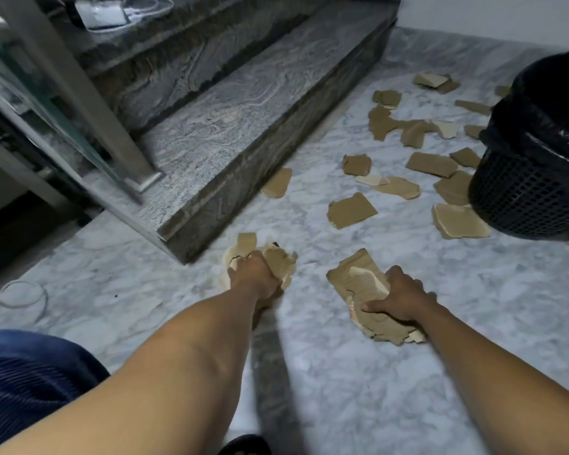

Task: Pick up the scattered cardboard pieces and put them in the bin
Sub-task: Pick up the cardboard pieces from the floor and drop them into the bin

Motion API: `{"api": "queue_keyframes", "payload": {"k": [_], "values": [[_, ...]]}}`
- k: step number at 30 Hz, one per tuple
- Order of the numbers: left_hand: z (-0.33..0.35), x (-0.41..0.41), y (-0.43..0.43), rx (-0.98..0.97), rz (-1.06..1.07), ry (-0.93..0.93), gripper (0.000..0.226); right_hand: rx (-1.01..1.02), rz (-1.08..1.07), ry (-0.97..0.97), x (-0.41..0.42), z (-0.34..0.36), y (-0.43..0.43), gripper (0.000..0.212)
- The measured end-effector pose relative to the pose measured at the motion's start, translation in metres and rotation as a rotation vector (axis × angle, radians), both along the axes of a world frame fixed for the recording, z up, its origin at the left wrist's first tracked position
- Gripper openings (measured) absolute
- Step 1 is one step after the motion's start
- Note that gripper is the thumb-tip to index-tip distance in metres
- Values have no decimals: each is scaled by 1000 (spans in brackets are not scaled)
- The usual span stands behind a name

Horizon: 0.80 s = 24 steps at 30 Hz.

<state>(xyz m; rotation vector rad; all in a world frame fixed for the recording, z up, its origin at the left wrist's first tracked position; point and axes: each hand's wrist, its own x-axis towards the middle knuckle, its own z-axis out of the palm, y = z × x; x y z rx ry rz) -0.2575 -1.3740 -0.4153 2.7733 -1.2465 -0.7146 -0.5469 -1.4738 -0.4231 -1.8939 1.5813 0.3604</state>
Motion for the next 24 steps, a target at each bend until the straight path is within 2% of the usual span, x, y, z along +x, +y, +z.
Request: {"api": "queue_keyframes", "payload": {"k": [3,6,7,9,11,14,16,18,20,22,24], "values": [[4,-44,-8,-72,-222,18,56,44,-79,-163,-10,2,3,84],[2,-90,-18,-117,-412,58,50,68,-191,-201,-37,8,-1,65],[5,-106,-19,-140,-474,64,46,70,-238,-188,-51,12,-3,64],[4,-134,-23,-174,-581,99,42,63,-331,-189,-80,15,-7,74],[3,-156,-24,-190,-622,205,46,50,-448,-209,-105,22,-7,75],[9,-176,-30,-217,-517,474,58,35,-669,-359,-131,29,-7,52],[17,-175,-38,-234,-368,623,58,64,-794,-468,-137,29,-7,54],[25,-163,-48,-301,-194,724,51,120,-818,-557,-132,32,-5,50],[34,-139,-57,-369,-32,774,44,177,-751,-573,-117,31,-4,45],[41,-108,-65,-409,94,721,44,202,-591,-562,-90,34,-3,43],[41,-71,-68,-426,195,619,51,137,-394,-492,-58,32,-4,61]]}}
